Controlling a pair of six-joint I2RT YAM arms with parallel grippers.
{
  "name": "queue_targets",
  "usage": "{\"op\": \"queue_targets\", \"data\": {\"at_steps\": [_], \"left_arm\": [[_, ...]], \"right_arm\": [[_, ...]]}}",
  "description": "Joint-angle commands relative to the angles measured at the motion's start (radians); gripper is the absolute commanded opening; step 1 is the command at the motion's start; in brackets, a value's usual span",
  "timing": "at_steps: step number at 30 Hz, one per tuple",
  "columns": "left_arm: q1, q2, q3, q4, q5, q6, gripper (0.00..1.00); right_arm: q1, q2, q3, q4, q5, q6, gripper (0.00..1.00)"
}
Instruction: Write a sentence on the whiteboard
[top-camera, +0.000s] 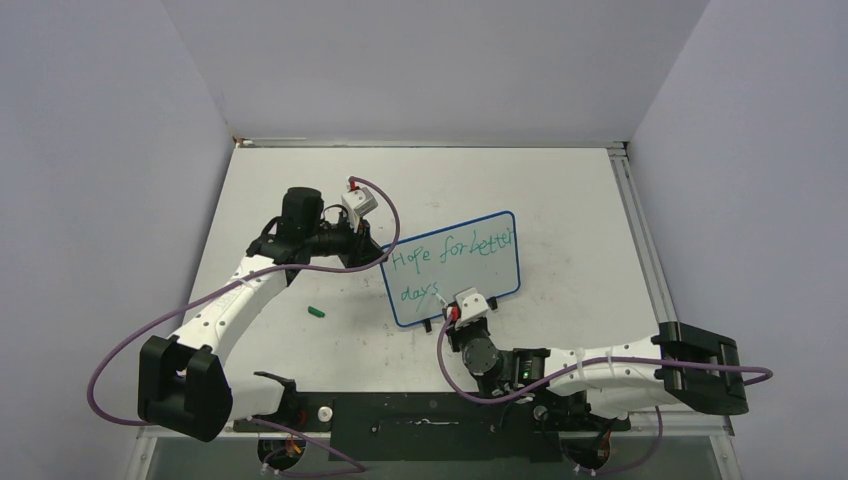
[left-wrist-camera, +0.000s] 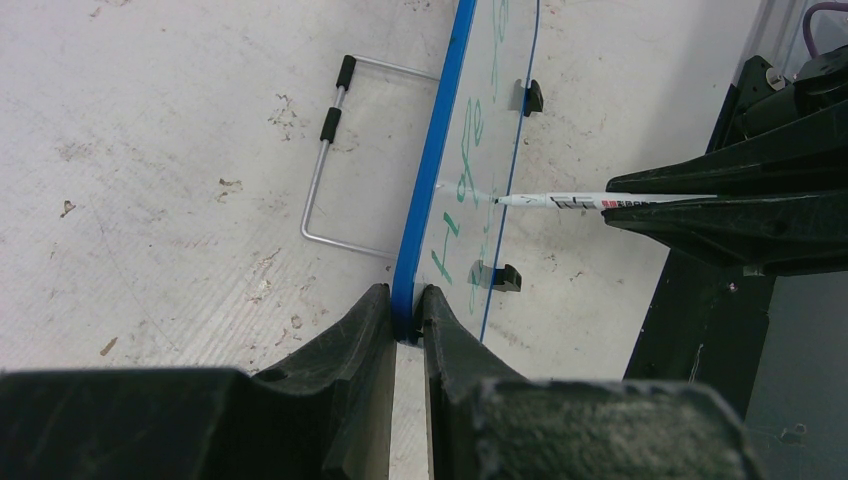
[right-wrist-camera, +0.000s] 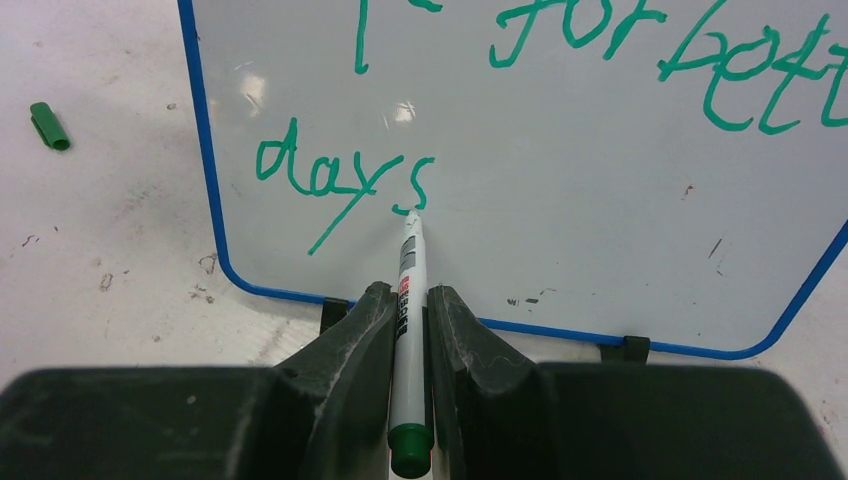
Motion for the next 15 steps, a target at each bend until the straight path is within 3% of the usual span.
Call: {"op": "queue_targets", "data": {"at_steps": [1,15], "left_arm": [[-0.006,0.007,0.017,-0.053,-0.038,0.036,0.00],[-0.006,0.007,0.018,-0.053,-0.038,0.036,0.00]], "right_arm": [[0.004,-0.029,0.005,0.008,0.050,0.001,0.05],[0.006,-0.081,-0.003,-0.035,0.078,0.011,0.05]]}}
